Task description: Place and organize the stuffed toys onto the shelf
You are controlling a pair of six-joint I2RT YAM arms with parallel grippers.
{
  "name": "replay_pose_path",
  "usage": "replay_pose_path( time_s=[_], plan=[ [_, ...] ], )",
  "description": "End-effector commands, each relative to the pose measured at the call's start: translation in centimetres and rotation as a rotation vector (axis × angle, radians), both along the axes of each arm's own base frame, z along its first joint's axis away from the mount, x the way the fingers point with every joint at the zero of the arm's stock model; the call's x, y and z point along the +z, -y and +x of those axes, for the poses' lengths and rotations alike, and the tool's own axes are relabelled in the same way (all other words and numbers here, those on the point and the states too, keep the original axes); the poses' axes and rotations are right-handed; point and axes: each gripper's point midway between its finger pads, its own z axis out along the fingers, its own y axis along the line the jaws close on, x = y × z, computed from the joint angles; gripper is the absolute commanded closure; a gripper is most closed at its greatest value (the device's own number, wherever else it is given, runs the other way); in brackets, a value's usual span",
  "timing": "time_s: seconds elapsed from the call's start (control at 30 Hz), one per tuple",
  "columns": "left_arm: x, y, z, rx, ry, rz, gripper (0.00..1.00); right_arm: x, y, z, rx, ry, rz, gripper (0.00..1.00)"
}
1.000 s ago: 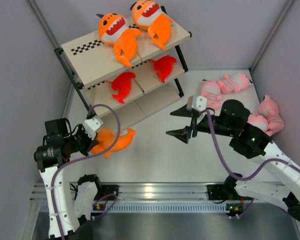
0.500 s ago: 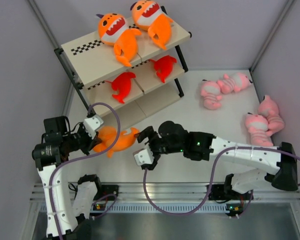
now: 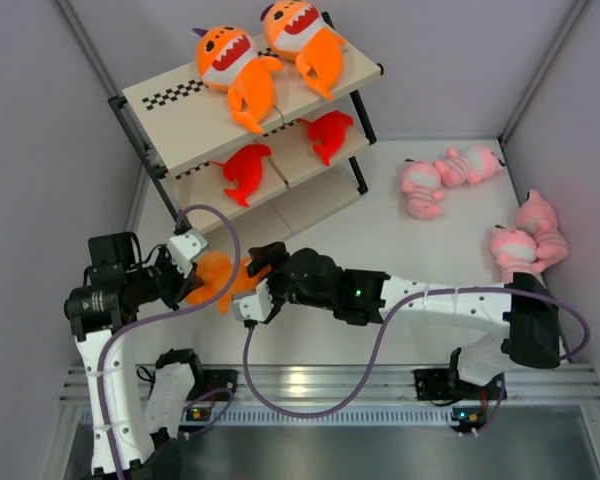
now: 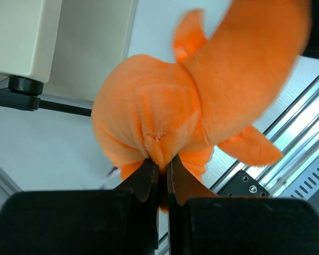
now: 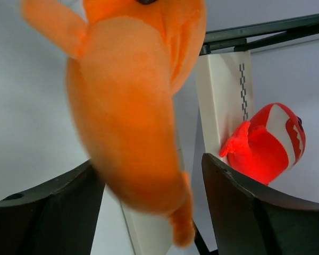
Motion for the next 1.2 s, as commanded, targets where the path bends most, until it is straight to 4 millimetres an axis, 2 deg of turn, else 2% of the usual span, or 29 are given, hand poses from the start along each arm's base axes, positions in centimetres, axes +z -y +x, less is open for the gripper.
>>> replay_pose_path(
  time_s=[0.0, 0.1, 0.17, 0.2, 0.37, 0.4, 0.53, 0.63, 0.67, 0.73, 0.77, 0.8, 0.83, 0.87, 0.9, 0.93, 1.0, 1.03, 1.07, 1.13, 1.17],
  plan=[
    [-0.8, 1.5, -3.4, -0.032, -0.137, -0.065, 1.0, 4.9, -1.6, 0.1, -0.045, 0.077, 0.145, 0.27],
    [-0.9, 1.5, -3.4, -0.036, -0.141, -0.063, 1.0, 6.1, -0.8, 0.9, -0.095, 0.12, 0.173, 0.24],
    [-1.1, 1.5, -3.4, -0.038, -0.147, -0.063, 1.0, 6.2, 0.1, 1.2, -0.113, 0.165, 0.152, 0.21],
    [-1.2, 1.5, -3.4, -0.04, -0.15, -0.062, 1.0, 7.0, 0.9, 1.1, -0.115, 0.182, 0.158, 0.21],
    [-1.4, 1.5, -3.3, -0.046, -0.159, -0.064, 1.0, 5.7, 1.7, -0.8, 0.004, 0.178, 0.073, 0.17],
    [-1.3, 1.5, -3.3, -0.049, -0.156, -0.063, 1.0, 4.7, 1.7, -1.3, 0.033, 0.158, 0.034, 0.18],
    [-1.1, 1.5, -3.2, -0.047, -0.15, -0.062, 1.0, 3.2, 0.3, -3.2, 0.14, 0.067, 0.0, 0.18],
    [-0.8, 1.4, -3.2, -0.034, -0.143, -0.063, 1.0, 2.3, -0.8, -3.7, 0.158, -0.001, -0.006, 0.28],
    [-0.6, 1.5, -3.3, -0.03, -0.14, -0.064, 1.0, 1.9, -1.1, -3.8, 0.162, -0.019, -0.009, 0.39],
    [-0.3, 1.5, -3.3, -0.026, -0.128, -0.063, 1.0, 1.4, -1.4, -4.3, 0.158, -0.09, 0.014, 0.56],
    [-0.2, 1.4, -3.3, -0.015, -0.131, -0.064, 1.0, 2.0, -1.7, -4.5, 0.153, -0.116, 0.047, 0.71],
    [-0.1, 1.4, -3.3, -0.007, -0.134, -0.065, 1.0, 2.6, -1.6, -4.5, 0.142, -0.145, 0.074, 0.78],
    [0.1, 1.3, -3.3, 0.0, -0.129, -0.066, 1.0, 2.8, -1.4, -4.9, 0.123, -0.213, 0.095, 0.95],
    [0.3, 1.3, -3.2, 0.018, -0.137, -0.073, 0.99, 3.1, -1.1, -4.9, 0.109, -0.244, 0.109, 1.0],
    [0.4, 1.1, -3.2, 0.033, -0.138, -0.067, 0.94, 3.9, -0.4, -5.2, 0.098, -0.276, 0.134, 1.0],
    [0.8, 1.0, -3.2, 0.041, -0.128, -0.065, 0.74, 4.0, 0.0, -5.5, 0.083, -0.334, 0.151, 1.0],
    [1.2, 0.8, -3.2, 0.061, -0.115, -0.054, 0.46, 4.4, 1.5, -5.9, 0.071, -0.397, 0.172, 1.0],
    [1.6, 0.7, -3.3, 0.066, -0.094, -0.044, 0.08, 4.5, 2.1, -6.3, 0.054, -0.462, 0.195, 1.0],
    [1.8, 0.4, -3.2, 0.062, -0.075, -0.025, 0.01, 4.8, 2.5, -6.4, 0.046, -0.503, 0.217, 1.0],
    [1.9, -0.3, -3.1, 0.091, -0.035, 0.016, 0.01, 5.3, 3.4, -7.4, 0.043, -0.646, 0.289, 1.0],
    [2.1, -0.7, -3.0, 0.124, -0.027, 0.02, 0.01, 5.4, 3.8, -7.3, 0.031, -0.688, 0.312, 1.0]
  ],
)
